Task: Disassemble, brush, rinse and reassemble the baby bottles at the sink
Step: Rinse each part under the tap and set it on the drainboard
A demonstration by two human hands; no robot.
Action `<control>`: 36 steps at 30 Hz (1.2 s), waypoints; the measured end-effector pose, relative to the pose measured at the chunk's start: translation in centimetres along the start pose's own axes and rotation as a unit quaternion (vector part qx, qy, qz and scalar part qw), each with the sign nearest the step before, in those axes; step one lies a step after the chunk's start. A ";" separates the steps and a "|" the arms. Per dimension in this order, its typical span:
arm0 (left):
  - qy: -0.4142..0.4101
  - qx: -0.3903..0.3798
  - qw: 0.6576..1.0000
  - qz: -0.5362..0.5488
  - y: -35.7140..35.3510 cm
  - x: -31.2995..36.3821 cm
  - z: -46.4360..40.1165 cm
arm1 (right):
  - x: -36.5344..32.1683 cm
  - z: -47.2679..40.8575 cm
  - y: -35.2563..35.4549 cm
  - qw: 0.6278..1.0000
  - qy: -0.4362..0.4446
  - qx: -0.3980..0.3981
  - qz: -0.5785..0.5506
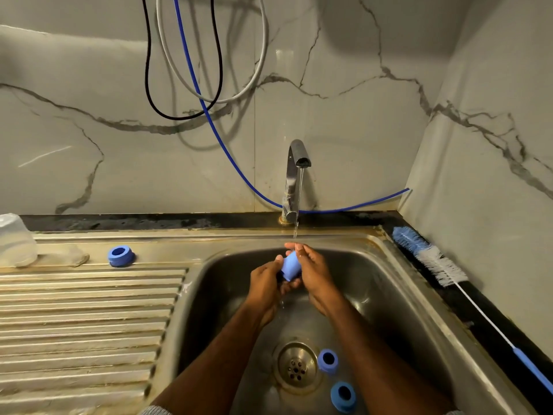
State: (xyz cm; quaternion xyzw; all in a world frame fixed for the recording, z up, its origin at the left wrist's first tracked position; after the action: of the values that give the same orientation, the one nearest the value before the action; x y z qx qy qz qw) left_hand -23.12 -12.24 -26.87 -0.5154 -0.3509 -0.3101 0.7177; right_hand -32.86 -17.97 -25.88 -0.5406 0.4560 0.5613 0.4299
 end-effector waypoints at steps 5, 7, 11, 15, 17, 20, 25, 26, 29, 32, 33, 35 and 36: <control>-0.041 0.043 0.993 -0.103 0.8 -0.1 -0.3 | -0.6 0.8 1.8 0.978 0.090 -0.063 0.180; -0.045 0.043 0.990 -0.126 0.8 -0.3 -0.5 | -0.4 0.9 2.2 0.957 0.118 -0.063 0.257; -0.066 0.089 0.972 -0.207 1.7 -0.2 -1.4 | 0.5 1.0 2.4 0.945 0.072 -0.123 0.293; -0.083 0.092 0.942 -0.311 2.1 -0.2 -1.6 | 1.4 1.0 2.1 0.944 0.064 -0.087 0.312; -0.097 0.087 0.933 -0.335 2.0 -0.1 -1.5 | 1.7 1.0 1.6 0.936 0.084 -0.014 0.342; -0.115 0.102 0.918 -0.367 2.6 -0.2 -1.8 | 1.3 0.9 0.7 0.942 0.071 -0.006 0.329; -0.122 0.148 0.900 -0.391 3.5 -0.1 -1.9 | 1.9 0.9 0.9 0.930 0.021 -0.009 0.366; -0.121 0.151 0.898 -0.396 3.5 0.0 -1.9 | 2.0 0.8 1.2 0.934 0.032 0.019 0.354; -0.121 0.142 0.896 -0.402 3.3 -0.2 -1.9 | 2.6 0.8 1.0 0.938 -0.023 -0.059 0.341; -0.128 0.139 0.888 -0.419 3.1 -0.2 -1.7 | 2.8 0.6 1.3 0.921 -0.012 -0.010 0.389; -0.131 0.140 0.886 -0.422 3.1 -0.2 -1.8 | 2.9 0.5 1.5 0.921 -0.013 -0.003 0.390; -0.126 0.141 0.885 -0.425 3.1 -0.2 -1.8 | 2.9 0.6 1.3 0.919 -0.041 -0.039 0.389; -0.125 0.143 0.884 -0.427 3.1 -0.3 -1.9 | 2.9 0.5 1.4 0.916 -0.045 -0.039 0.397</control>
State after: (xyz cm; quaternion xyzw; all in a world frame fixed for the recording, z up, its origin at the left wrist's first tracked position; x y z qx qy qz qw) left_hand -20.39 -13.18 -29.14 -0.2415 -0.6645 -0.4662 0.5318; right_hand -34.51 -17.78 -28.69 -0.3056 0.5911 0.7269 0.1696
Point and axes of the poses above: each hand's wrist, its own z-axis away from the middle knuckle, its own y-axis out of the back of the hand, x = y × z, the point moved 2 cm from there along -z, towards the middle knuckle, and after that the axes turned 2 degrees about y, right-handed, at the moved point
